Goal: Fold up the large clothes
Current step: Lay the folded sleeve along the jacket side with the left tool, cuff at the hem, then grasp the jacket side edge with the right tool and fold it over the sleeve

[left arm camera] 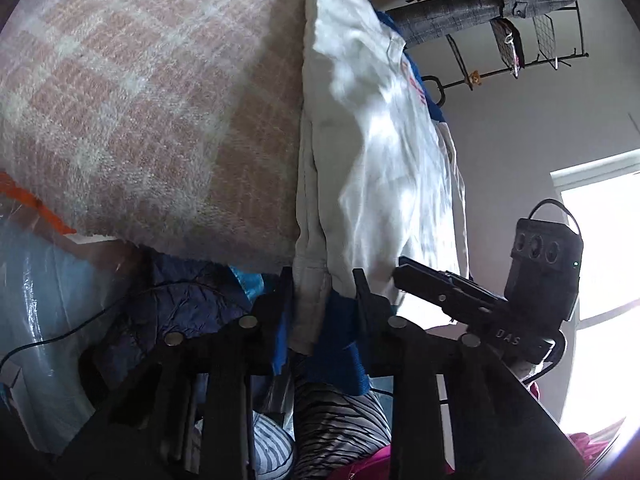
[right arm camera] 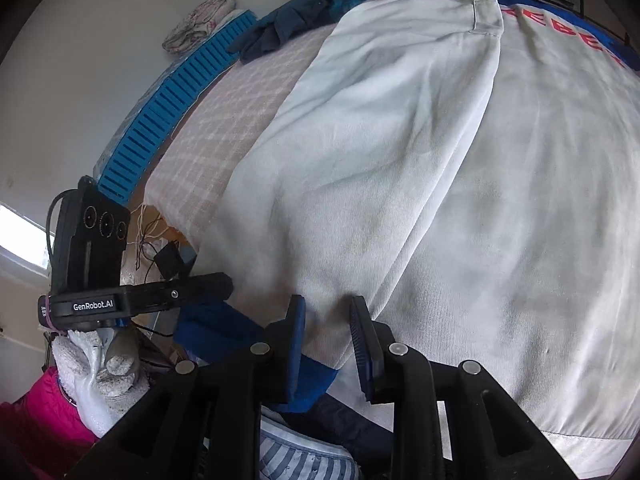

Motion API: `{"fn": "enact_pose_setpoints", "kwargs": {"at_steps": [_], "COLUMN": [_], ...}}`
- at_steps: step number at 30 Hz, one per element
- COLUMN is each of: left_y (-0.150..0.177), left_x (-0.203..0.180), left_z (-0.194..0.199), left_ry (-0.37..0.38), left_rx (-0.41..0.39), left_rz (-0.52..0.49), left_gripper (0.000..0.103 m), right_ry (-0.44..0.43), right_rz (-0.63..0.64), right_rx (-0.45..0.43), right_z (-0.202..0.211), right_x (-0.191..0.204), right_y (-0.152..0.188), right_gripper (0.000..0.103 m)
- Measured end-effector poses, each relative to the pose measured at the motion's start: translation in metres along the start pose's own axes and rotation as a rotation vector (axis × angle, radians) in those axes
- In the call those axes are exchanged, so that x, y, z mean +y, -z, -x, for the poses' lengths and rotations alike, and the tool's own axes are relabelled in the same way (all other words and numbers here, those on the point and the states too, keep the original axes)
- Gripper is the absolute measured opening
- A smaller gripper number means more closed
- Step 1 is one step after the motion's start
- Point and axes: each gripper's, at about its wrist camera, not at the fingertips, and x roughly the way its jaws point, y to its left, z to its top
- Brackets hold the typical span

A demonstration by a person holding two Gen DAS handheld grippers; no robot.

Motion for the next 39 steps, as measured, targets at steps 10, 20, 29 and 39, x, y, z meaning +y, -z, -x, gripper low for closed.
{"fn": "enact_pose_setpoints", "kwargs": {"at_steps": [10,20,29,39], "left_y": [0.007,0.012,0.014,0.007], "left_x": [-0.037,-0.048,-0.082,-0.086], "left_z": [0.012,0.020,0.017,0.012], "left_ry": [-0.048,-0.058,-0.073,-0.026], "left_rx": [-0.069,-0.115,-0.122,-0.111], "left_rz": [-0.103,-0.178,-0.331,-0.348], "left_gripper": [0.013,0.012,0.012,0.012], "right_ry": [-0.071,-0.039,-0.025,0.234], "right_rz": [0.036,0.015,0.007,0.123], "right_rx": [-0.090,-0.002,-0.012,0.055], "right_z": [0.020,-0.056,-0.006,-0.059], "right_x": [0.014,0.005,0.008,0.042], "right_y": [-0.053,-0.104,-0.167,-0.268], "right_gripper": [0.026,0.026,0.058,0.063]}}
